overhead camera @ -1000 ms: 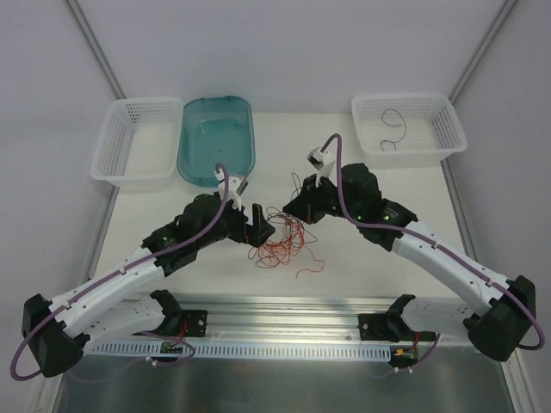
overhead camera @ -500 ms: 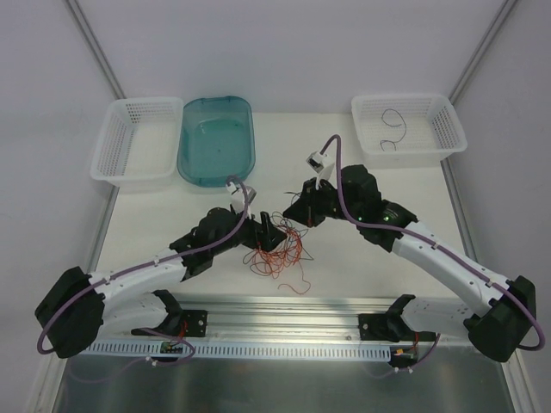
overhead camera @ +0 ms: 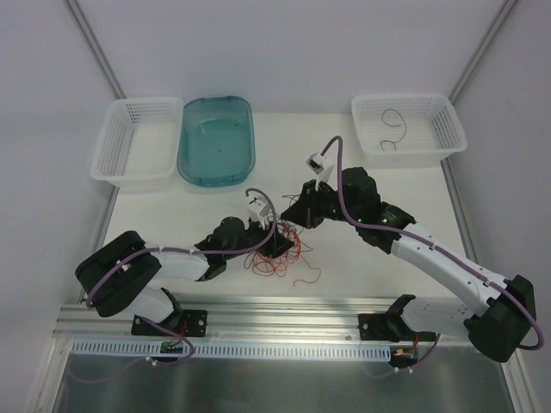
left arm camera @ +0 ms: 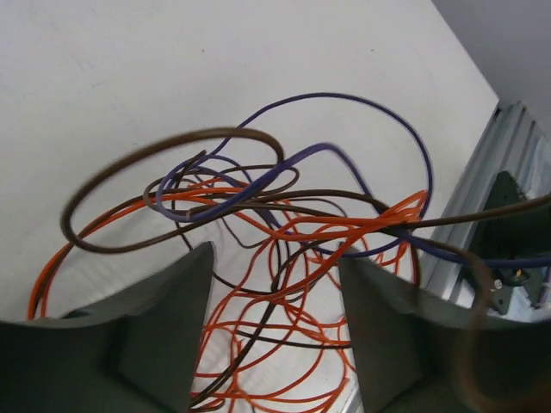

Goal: Untangle the cables

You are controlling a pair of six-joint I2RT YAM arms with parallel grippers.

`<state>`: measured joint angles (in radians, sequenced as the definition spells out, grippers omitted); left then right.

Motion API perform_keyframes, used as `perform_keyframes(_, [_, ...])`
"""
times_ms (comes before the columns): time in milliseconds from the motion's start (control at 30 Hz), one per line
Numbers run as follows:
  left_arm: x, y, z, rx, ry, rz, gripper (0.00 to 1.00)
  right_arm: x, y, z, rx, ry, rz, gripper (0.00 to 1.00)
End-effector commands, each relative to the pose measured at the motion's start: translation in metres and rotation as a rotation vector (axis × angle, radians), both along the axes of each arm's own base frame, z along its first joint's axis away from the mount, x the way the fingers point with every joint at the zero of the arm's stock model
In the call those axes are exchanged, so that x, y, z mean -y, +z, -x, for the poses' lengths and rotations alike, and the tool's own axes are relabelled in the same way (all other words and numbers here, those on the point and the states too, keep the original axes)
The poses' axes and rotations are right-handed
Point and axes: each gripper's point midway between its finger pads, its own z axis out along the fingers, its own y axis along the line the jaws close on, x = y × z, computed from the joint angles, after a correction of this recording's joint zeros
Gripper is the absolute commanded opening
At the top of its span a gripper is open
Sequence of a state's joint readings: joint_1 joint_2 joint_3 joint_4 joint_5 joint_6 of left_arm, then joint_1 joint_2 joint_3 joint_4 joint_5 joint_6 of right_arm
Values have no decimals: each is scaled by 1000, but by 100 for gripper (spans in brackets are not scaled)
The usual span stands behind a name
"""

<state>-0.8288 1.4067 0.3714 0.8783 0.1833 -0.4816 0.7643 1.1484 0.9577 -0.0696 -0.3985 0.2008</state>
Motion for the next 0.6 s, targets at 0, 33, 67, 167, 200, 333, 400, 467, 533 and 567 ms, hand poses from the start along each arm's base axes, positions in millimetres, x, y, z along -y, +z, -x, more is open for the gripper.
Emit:
perform_keyframes(0, [18,34,-7,133,-32,120,46,-4,18,3,21,17,-71,1])
perform_keyframes(33, [17,32,-9,130,-20,114,33,-4,18,3,25,15,-70,1])
perform_keyframes(67, [14,31,-13,134,10,106,22,-3,18,3,32,15,-68,1])
perform_keyframes(167, [0,29,-23,142,104,83,0,6,19,5,45,-8,-37,1])
perform_keyframes(200, [-9,13,-23,102,135,20,0,11,19,4,61,-16,-21,1])
perform_keyframes(333, [-49,-6,-40,27,339,-152,0,37,26,8,91,-69,28,1])
perform_keyframes(400, [-71,-12,-49,-4,445,-201,0,51,33,4,113,-116,30,1])
perform_keyframes(467, [-94,-22,-48,-75,516,-271,0,69,40,5,135,-163,38,1])
perform_keyframes(533, [-114,-22,-54,-108,587,-288,0,87,46,2,155,-211,55,1])
perform_keyframes(567, [-124,-29,-50,-153,613,-309,0,96,53,1,175,-242,55,1])
